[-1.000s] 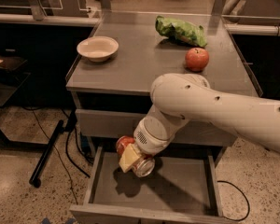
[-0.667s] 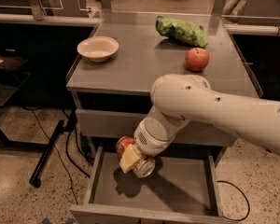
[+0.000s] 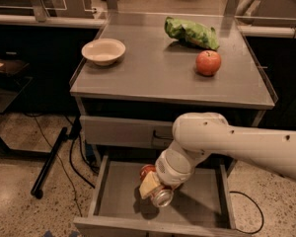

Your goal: Place coke can into middle drawer

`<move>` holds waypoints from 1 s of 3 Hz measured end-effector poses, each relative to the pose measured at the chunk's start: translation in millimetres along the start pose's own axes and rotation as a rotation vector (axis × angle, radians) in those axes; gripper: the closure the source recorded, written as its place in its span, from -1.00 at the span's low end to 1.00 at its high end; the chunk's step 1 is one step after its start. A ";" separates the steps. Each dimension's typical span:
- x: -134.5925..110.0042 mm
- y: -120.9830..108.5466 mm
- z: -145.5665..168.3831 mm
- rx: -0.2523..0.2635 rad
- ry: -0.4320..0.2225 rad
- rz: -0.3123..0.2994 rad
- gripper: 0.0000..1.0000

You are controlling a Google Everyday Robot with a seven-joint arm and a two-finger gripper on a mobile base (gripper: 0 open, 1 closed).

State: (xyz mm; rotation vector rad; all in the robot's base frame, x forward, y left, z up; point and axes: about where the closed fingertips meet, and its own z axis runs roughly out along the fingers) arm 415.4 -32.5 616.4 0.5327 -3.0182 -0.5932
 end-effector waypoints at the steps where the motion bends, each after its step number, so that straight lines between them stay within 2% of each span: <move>1: 14.3 -24.3 35.6 -0.023 0.025 0.097 1.00; 2: 14.3 -24.4 35.7 -0.023 0.025 0.098 1.00; 3: 18.0 -32.2 45.7 -0.037 0.021 0.145 1.00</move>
Offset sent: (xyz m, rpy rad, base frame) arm -0.0076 -0.0124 -0.0367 0.0030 0.0558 -0.0713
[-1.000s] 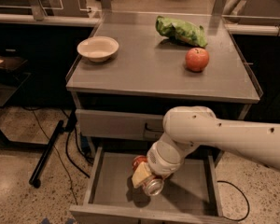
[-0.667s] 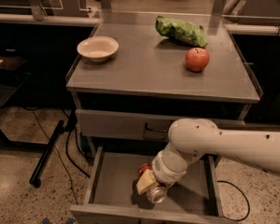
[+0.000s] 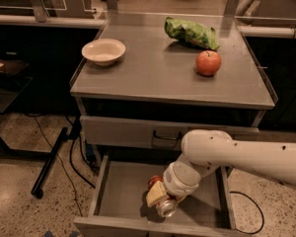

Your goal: Place coke can into middle drawer

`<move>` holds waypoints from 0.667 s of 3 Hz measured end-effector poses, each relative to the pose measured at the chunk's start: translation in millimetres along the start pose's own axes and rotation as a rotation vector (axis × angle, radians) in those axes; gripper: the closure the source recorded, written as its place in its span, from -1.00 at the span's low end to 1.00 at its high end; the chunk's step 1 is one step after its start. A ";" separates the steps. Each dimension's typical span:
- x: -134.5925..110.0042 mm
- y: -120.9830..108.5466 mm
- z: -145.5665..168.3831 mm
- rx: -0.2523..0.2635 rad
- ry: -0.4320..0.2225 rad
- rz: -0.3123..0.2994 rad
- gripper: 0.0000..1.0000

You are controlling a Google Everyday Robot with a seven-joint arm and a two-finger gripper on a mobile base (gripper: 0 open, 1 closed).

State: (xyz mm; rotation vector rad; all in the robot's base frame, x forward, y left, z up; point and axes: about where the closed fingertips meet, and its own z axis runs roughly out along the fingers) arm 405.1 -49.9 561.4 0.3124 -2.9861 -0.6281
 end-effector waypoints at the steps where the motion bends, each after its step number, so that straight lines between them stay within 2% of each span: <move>1: 6.3 -31.4 21.2 -0.010 -0.008 0.129 1.00; 2: 9.4 -63.6 41.4 0.003 -0.011 0.249 1.00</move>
Offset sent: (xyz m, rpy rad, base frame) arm -0.0001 -0.0713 -0.1004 -0.0611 0.1331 -0.3726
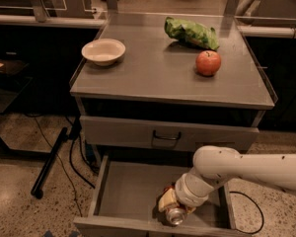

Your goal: Place coke can into middle drawer

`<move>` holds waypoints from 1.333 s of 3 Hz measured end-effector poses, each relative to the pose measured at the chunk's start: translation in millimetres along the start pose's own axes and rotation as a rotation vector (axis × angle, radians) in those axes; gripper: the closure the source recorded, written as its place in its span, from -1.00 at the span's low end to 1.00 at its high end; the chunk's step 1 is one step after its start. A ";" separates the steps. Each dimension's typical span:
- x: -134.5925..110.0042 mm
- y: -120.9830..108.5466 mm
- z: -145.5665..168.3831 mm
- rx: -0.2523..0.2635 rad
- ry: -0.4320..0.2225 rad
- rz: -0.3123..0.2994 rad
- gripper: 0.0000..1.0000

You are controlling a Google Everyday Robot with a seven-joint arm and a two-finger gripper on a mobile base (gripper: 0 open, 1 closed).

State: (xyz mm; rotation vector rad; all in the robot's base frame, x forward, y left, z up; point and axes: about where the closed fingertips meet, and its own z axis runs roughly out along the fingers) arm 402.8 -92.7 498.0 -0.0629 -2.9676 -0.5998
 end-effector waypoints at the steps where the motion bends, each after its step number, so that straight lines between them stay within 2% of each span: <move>1: -7.4 -22.2 17.9 0.019 0.010 0.080 1.00; 2: -15.8 -38.4 31.2 0.043 0.021 0.136 1.00; 4: -14.8 -40.1 33.4 0.039 0.018 0.150 1.00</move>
Offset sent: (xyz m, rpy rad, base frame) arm 0.0192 -0.0368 -0.0673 -0.0912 0.1071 -0.1704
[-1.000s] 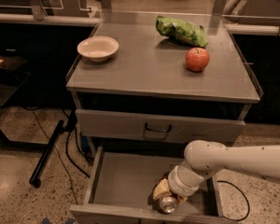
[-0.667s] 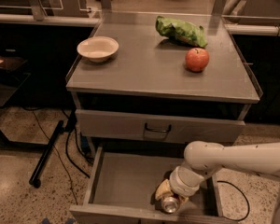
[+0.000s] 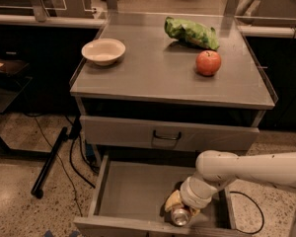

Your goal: Place coke can into middle drawer

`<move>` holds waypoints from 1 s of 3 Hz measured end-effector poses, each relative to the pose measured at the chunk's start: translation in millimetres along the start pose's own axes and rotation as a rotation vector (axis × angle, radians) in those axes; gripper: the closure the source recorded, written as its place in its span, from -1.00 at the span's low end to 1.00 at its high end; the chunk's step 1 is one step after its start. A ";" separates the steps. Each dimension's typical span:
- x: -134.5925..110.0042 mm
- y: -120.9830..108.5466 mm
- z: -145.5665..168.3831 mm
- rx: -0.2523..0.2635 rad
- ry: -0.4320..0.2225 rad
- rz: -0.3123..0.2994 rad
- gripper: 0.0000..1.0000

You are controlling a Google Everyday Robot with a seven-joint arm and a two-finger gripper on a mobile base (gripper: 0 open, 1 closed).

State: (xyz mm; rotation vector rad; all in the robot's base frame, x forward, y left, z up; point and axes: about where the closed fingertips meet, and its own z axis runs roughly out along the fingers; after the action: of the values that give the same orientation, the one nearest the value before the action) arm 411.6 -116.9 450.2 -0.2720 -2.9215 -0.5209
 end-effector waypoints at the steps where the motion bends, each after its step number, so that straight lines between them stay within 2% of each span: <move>1: -13.9 -3.3 6.1 -0.038 -0.022 0.052 1.00; 2: -33.5 -8.5 10.4 -0.062 -0.049 0.094 1.00; 3: -43.9 -3.2 13.1 -0.107 -0.045 0.097 1.00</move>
Offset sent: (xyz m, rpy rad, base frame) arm 0.0531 -0.0190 -0.0278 0.0517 -0.0437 -0.1820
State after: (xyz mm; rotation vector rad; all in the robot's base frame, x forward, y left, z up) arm 451.9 -121.7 428.7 -0.4419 -2.9102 -0.6654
